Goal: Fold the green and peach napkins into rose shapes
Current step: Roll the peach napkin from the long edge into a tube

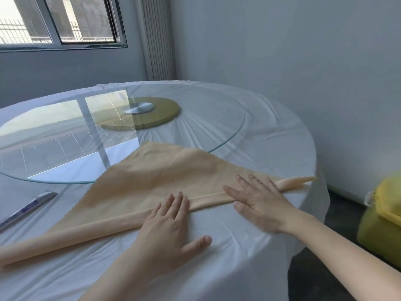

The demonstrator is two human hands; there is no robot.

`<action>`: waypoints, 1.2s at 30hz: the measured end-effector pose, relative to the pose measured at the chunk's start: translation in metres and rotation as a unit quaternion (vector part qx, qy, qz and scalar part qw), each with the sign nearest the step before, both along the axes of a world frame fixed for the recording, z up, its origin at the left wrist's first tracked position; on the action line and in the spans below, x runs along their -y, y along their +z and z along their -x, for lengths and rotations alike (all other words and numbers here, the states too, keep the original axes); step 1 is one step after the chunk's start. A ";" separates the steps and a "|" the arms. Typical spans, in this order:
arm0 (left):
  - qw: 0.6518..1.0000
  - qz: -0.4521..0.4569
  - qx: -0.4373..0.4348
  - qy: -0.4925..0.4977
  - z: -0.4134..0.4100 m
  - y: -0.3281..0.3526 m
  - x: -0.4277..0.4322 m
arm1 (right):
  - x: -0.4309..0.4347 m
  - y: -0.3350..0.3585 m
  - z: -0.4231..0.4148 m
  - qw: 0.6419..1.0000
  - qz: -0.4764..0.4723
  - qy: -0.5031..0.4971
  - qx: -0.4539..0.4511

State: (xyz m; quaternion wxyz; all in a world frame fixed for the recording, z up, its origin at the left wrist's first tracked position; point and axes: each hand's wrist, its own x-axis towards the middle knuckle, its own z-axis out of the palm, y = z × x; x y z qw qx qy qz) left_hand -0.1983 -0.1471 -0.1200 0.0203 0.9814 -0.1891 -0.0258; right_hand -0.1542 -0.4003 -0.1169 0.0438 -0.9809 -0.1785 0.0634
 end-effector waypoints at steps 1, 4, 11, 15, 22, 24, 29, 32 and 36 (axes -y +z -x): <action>1.000 -0.001 0.001 0.001 0.000 0.000 0.000 | 0.005 0.001 -0.001 1.000 0.001 -0.006 -0.005; 1.000 0.009 0.004 0.002 0.000 0.000 -0.001 | 0.018 0.002 -0.004 1.000 0.000 -0.014 -0.013; 1.000 0.025 0.016 0.000 0.001 -0.001 -0.002 | 0.028 0.002 -0.007 0.999 -0.015 -0.037 -0.011; 1.000 0.029 0.010 0.006 0.001 0.000 -0.001 | 0.011 0.001 -0.004 0.992 -0.089 -0.019 0.089; 0.982 0.187 -0.033 0.018 -0.003 0.016 -0.014 | -0.052 -0.005 -0.008 0.930 -0.151 0.159 0.297; 0.974 0.225 0.002 0.024 0.000 0.019 -0.032 | -0.058 -0.008 -0.012 0.922 -0.164 0.158 0.312; 0.971 0.209 0.095 0.073 0.014 0.015 -0.084 | -0.058 -0.008 -0.017 0.906 -0.164 0.199 0.336; 0.971 0.182 0.137 0.068 0.019 0.011 -0.102 | -0.058 -0.007 -0.018 0.901 -0.159 0.199 0.350; 0.967 0.181 0.169 0.065 0.022 0.010 -0.105 | -0.057 -0.005 -0.018 0.902 -0.157 0.182 0.358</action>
